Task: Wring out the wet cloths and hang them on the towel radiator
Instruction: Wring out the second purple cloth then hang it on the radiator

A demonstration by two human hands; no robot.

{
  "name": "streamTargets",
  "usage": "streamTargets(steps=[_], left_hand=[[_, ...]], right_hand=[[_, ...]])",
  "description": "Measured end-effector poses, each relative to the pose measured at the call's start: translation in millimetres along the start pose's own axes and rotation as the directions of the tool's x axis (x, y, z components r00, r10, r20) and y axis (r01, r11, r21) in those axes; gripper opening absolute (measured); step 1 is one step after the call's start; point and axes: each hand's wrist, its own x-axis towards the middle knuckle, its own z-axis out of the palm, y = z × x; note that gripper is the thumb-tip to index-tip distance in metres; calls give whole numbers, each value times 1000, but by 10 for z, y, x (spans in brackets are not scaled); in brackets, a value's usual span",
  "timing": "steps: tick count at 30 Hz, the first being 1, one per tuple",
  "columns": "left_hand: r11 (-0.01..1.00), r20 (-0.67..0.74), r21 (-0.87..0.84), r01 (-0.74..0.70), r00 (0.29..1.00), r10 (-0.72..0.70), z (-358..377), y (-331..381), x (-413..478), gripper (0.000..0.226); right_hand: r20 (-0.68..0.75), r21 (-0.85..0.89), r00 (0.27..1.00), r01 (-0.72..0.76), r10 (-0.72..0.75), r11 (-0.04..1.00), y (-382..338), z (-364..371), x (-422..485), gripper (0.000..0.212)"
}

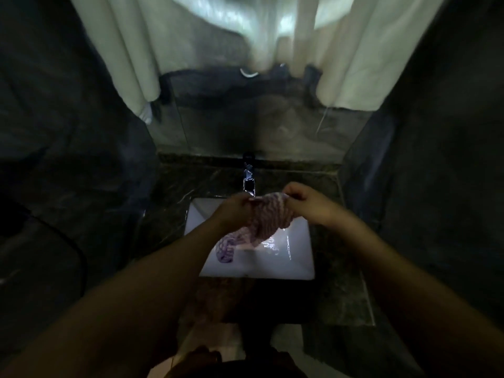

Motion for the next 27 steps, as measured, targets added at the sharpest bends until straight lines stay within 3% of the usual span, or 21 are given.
streamTargets(steps=[2,4,5,9,13,17,20,23,25,27], left_hand=[[997,-97,-76,-3,995,-4,-164,80,-9,17],[998,-97,-19,-67,993,64,-318,192,-39,18],[995,-71,9,-104,992,104,-369,257,-71,19],[965,-68,76,-252,964,257,-523,551,-190,21],[923,-212,101,-372,898,385,-705,794,-230,17],[913,-336,172,-369,850,407,-997,1049,-243,18],[956,-355,-56,-288,901,251,-1167,1304,-180,23],[820,-129,-529,-218,976,176,-1234,1587,-289,16],[767,22,-609,-201,963,270,-1226,1719,-375,13],[767,111,-600,-227,926,362,-1212,1737,-398,22]], right_hand=[[37,-92,995,-86,90,992,-9,-86,-94,36],[100,-232,979,-148,175,961,-7,-116,-159,59],[117,-320,974,-149,195,936,5,-118,-165,60],[79,-541,989,-64,126,839,-163,-101,-224,15],[-58,-676,997,-2,-50,737,-453,-311,-336,16],[-208,-472,965,43,-159,880,-842,-488,-563,25],[-224,-275,950,153,-218,949,-1196,-431,-655,22],[-284,-222,897,283,-339,933,-1556,-327,-665,24],[-309,-160,877,333,-367,929,-1740,-270,-657,21],[-322,49,885,370,-336,928,-1871,-204,-693,17]])
